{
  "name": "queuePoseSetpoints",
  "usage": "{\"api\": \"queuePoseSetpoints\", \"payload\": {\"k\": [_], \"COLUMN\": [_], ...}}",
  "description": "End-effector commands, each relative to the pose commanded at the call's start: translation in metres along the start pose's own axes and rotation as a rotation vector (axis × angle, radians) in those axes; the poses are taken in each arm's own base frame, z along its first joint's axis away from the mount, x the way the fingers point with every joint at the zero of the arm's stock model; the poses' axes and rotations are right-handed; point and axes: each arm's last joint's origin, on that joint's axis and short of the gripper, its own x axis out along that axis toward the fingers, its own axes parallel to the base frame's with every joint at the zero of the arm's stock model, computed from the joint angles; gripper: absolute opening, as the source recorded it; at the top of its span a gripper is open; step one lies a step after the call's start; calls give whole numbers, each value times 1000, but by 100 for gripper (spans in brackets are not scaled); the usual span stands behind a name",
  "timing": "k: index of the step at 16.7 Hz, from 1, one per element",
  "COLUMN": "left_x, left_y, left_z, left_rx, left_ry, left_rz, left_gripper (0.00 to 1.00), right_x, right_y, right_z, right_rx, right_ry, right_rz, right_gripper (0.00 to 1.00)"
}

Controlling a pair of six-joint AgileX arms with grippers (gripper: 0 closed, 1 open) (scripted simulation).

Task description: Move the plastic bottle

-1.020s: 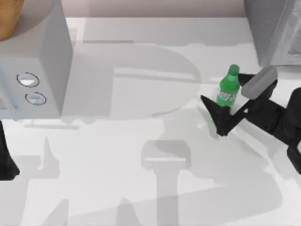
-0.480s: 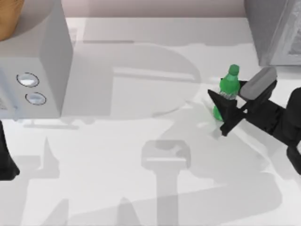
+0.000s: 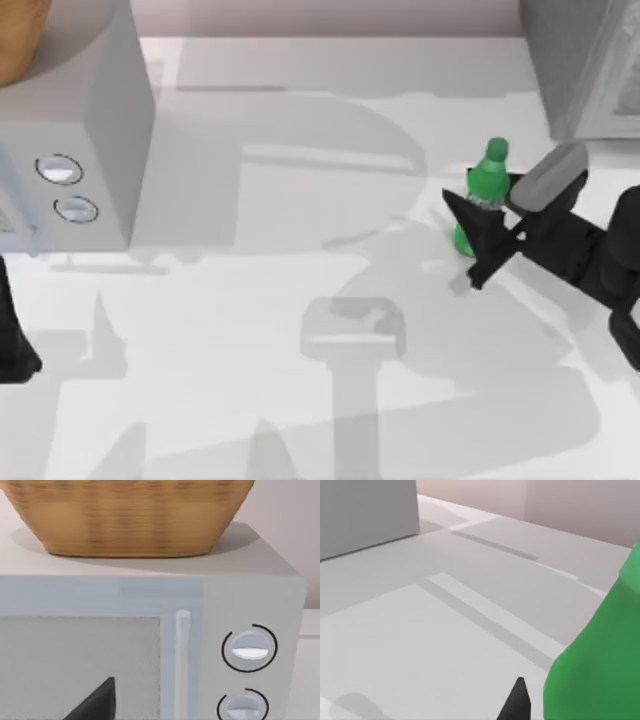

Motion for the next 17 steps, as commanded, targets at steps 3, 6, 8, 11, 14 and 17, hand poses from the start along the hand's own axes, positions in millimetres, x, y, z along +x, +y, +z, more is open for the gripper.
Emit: {"api": "queuePoseSetpoints", "payload": {"k": [3,6,8,11,14,17], "left_x": [0,0,0,0,0,0], "left_y": [0,0,0,0,0,0], "left_z": [0,0,0,0,0,0], "left_rx": [0,0,0,0,0,0], "left_ry": [0,0,0,0,0,0], "left_rz": [0,0,0,0,0,0], "left_gripper": [100,100,100,100,100,100], "right_x": [0,0,-1,-5,-20,-51], "right_y": [0,0,-7,-33,-70,-112], "right_z": [0,0,-1,-7,-20,-33], "right_rx": [0,1,-15,-58,-80,-54], "right_ry": [0,0,13,75,177,273], "right_rz": [0,-2,2,14,38,79], "right_gripper": [0,0,0,0,0,0]}}
